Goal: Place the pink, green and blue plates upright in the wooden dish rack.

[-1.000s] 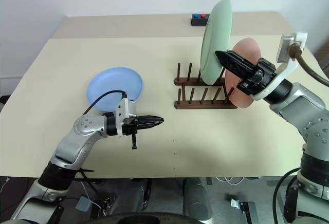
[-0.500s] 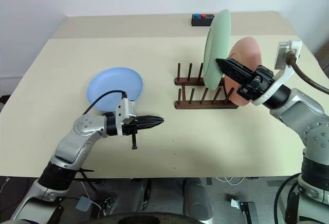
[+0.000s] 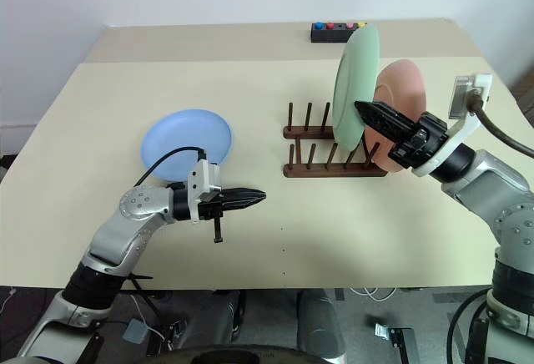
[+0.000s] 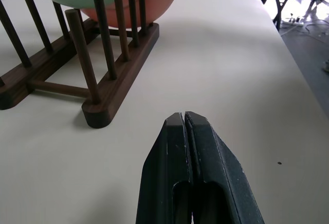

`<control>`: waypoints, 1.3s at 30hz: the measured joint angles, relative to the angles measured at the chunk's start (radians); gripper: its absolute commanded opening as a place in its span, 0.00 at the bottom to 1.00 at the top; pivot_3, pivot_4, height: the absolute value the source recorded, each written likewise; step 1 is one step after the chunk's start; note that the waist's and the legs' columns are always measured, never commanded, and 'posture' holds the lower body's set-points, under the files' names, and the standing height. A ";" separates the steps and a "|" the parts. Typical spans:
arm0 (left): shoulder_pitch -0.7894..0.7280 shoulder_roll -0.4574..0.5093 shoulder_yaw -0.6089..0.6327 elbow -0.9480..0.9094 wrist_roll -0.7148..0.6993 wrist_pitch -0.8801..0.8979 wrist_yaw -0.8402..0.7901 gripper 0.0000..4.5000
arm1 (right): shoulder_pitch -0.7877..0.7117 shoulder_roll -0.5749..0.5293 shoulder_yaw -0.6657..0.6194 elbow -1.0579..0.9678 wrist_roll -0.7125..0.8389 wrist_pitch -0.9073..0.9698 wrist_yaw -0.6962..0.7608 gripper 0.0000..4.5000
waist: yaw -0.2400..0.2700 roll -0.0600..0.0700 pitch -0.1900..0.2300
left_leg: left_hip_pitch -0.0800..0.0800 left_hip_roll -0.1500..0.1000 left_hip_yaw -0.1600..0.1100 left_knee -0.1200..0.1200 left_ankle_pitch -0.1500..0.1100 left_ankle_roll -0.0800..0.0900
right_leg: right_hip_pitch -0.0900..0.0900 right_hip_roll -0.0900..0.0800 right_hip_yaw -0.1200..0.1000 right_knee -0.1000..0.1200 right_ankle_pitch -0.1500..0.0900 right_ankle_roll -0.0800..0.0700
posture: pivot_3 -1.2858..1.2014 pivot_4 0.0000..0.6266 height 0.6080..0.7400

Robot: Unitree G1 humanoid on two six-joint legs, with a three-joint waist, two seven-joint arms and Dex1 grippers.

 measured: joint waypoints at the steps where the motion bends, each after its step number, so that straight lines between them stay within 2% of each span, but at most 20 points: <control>1: 0.000 0.000 0.000 0.000 0.001 0.000 0.000 0.00 | 0.003 0.000 -0.002 0.002 0.000 0.002 0.000 0.01 | 0.000 0.000 0.000 | 0.000 0.000 0.000 0.000 0.000 0.000 | 0.000 0.000 0.000 0.000 0.000 0.000 | 0.52 0.24 1.00; 12: 0.000 -0.001 0.000 0.000 0.006 -0.001 0.000 0.00 | 0.017 -0.005 -0.006 0.028 -0.014 0.036 0.042 0.01 | 0.000 0.000 0.000 | 0.000 0.000 0.000 0.000 0.000 0.000 | 0.000 0.000 0.000 0.000 0.000 0.000 | 0.52 0.24 1.00; 15: 0.000 -0.001 0.000 0.000 0.007 -0.001 0.000 0.00 | 0.017 -0.005 -0.006 0.029 -0.023 0.039 0.048 0.20 | 0.000 0.000 0.000 | 0.000 0.000 0.000 0.000 0.000 0.000 | 0.000 0.000 0.000 0.000 0.000 0.000 | 0.52 0.24 1.00; 18: 0.000 -0.002 0.000 0.000 0.007 -0.001 0.000 0.00 | 0.017 -0.005 -0.006 0.029 -0.035 0.038 0.051 0.52 | 0.000 0.000 0.000 | 0.000 0.000 0.000 0.000 0.000 0.000 | 0.000 0.000 0.000 0.000 0.000 0.000 | 0.52 0.24 1.00; 23: 0.000 -0.003 0.000 0.000 0.007 -0.001 0.000 0.00 | 0.017 -0.020 -0.006 0.028 -0.084 0.030 0.070 0.52 | 0.000 0.000 0.000 | 0.000 0.000 0.000 0.000 0.000 0.000 | 0.000 0.000 0.000 0.000 0.000 0.000 | 0.52 0.24 1.00; 32: -0.001 -0.003 0.006 0.000 0.002 0.000 0.002 0.00 | 0.049 -0.157 -0.028 -0.024 -0.254 -0.023 0.177 0.52 | 0.000 0.000 0.000 | 0.000 0.000 0.000 0.000 0.000 0.000 | 0.000 0.000 0.000 0.000 0.000 0.000 | 0.52 0.24 1.00; 36: -0.014 -0.003 0.056 0.008 -0.043 0.027 0.022 0.00 | 0.049 -0.201 -0.051 -0.056 -0.289 -0.037 0.224 0.52 | 0.000 0.000 0.000 | 0.000 0.000 0.000 0.000 0.000 0.000 | 0.000 0.000 0.000 0.000 0.000 0.000 | 0.52 0.24 1.00; 39: -0.041 -0.005 0.119 0.034 -0.088 0.068 0.050 0.18 | 0.049 -0.229 -0.065 -0.086 -0.316 -0.056 0.264 0.69 | 0.000 0.000 0.000 | 0.000 0.000 0.000 0.000 0.000 0.000 | 0.000 0.000 0.000 0.000 0.000 0.000 | 0.52 0.24 1.00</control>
